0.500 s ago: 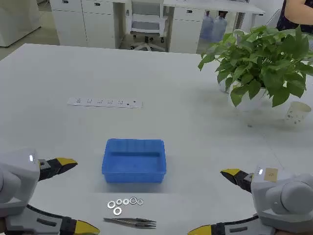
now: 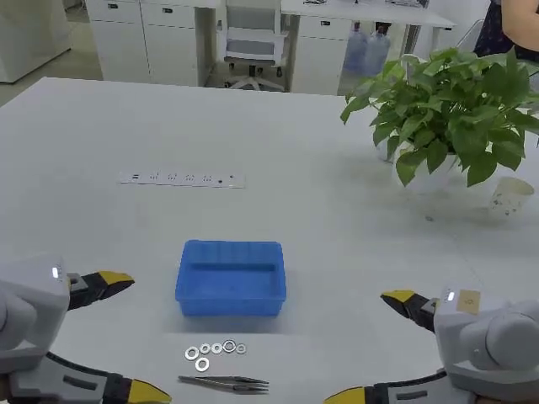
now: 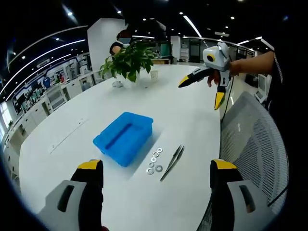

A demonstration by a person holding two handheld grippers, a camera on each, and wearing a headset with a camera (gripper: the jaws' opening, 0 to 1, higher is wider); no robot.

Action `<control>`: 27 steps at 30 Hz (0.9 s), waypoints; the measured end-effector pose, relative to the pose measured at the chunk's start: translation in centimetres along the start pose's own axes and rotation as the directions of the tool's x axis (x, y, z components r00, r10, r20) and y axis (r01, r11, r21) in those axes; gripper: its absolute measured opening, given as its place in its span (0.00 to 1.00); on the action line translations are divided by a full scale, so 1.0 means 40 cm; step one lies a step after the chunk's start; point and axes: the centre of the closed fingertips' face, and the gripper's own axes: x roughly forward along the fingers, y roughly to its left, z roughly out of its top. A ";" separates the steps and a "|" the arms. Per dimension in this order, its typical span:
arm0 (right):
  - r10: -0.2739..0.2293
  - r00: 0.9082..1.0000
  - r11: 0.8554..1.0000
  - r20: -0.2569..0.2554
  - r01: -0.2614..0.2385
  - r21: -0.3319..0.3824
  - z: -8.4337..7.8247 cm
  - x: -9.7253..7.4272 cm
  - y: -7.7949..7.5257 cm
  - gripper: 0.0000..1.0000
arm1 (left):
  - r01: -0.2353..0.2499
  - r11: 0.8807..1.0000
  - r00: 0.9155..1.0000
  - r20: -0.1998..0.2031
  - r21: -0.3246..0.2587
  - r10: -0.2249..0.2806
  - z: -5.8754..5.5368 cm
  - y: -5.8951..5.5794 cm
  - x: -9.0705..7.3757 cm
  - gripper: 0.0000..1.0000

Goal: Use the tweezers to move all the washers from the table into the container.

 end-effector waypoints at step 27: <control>0.000 1.000 1.000 0.003 0.000 -0.002 0.003 0.001 -0.001 1.00 | -0.001 1.000 1.000 -0.002 0.007 0.001 0.000 0.001 0.000 0.98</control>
